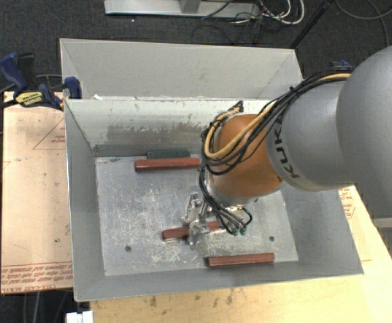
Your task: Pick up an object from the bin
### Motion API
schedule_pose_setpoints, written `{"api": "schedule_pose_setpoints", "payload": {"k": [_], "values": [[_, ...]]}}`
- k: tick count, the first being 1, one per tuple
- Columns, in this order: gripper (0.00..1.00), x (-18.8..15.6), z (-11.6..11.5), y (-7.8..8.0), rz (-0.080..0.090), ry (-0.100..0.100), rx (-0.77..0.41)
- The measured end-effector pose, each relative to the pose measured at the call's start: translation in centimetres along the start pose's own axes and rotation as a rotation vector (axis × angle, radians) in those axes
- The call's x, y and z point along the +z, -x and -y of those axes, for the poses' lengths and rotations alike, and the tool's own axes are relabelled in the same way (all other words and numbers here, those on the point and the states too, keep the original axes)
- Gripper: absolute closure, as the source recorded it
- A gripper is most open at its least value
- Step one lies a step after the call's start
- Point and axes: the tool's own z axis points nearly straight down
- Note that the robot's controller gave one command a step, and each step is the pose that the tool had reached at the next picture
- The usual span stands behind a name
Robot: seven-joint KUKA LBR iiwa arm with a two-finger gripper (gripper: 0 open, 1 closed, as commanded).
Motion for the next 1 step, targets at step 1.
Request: {"api": "schedule_pose_setpoints", "payload": {"k": [1], "values": [[1.00,-14.30,0.21,0.10,-0.016,-0.002,-0.012]]}}
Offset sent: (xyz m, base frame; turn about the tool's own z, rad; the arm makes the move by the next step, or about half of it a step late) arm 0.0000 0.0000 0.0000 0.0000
